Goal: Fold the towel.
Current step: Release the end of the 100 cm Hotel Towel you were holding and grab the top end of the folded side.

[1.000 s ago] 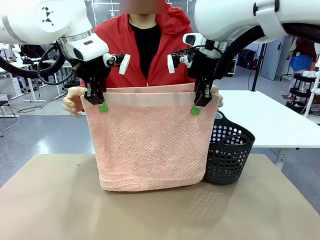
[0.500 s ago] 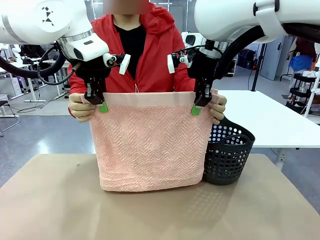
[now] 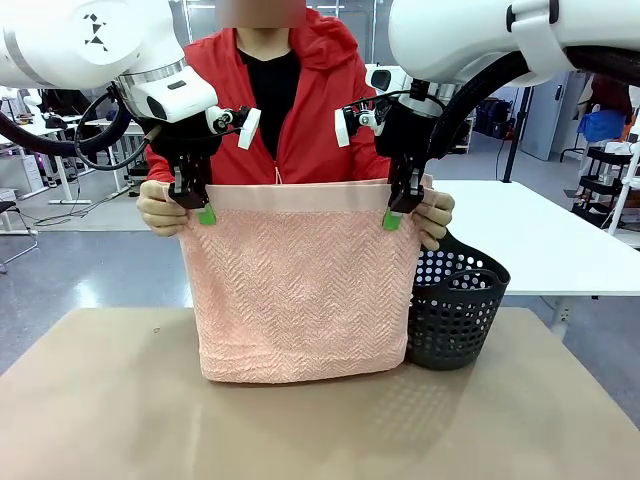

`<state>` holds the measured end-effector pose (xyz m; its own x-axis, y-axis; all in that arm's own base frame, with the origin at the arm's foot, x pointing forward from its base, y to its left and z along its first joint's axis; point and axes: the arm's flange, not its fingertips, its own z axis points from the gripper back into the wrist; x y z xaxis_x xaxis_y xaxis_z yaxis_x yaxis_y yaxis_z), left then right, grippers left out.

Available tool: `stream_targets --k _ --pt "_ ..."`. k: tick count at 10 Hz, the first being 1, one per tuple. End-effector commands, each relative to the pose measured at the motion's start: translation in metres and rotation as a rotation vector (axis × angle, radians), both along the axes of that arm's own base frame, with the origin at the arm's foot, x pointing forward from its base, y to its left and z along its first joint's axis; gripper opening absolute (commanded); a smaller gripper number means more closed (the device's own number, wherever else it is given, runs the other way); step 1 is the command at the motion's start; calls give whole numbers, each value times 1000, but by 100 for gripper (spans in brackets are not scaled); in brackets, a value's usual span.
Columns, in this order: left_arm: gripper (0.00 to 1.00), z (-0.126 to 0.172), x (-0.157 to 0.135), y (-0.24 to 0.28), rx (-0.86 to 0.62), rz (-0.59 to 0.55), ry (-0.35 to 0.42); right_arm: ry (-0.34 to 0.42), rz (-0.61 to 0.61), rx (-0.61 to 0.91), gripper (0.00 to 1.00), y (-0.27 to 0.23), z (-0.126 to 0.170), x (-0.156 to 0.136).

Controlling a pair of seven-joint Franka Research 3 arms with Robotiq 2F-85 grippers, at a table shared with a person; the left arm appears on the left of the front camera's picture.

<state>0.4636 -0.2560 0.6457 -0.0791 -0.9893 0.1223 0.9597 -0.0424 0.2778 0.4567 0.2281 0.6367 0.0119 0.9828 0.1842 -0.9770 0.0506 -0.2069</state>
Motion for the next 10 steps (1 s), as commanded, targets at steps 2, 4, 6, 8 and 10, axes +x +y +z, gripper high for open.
stream_targets --k 2,4,6,8,10 --pt "43 3 -1 3 -19 -18 -12 -9 1 15 33 0 1 0" --pt "82 14 -8 7 -31 23 -84 -59 -22 23 66 -3 10 -7" --pt "100 34 -28 12 -66 22 -191 -162 -27 45 99 -9 29 -24" --pt "100 50 -47 22 -104 16 -265 -254 -13 57 100 -14 45 -44" --pt "93 53 -52 25 -96 34 -314 -301 -13 35 89 -15 50 -49"
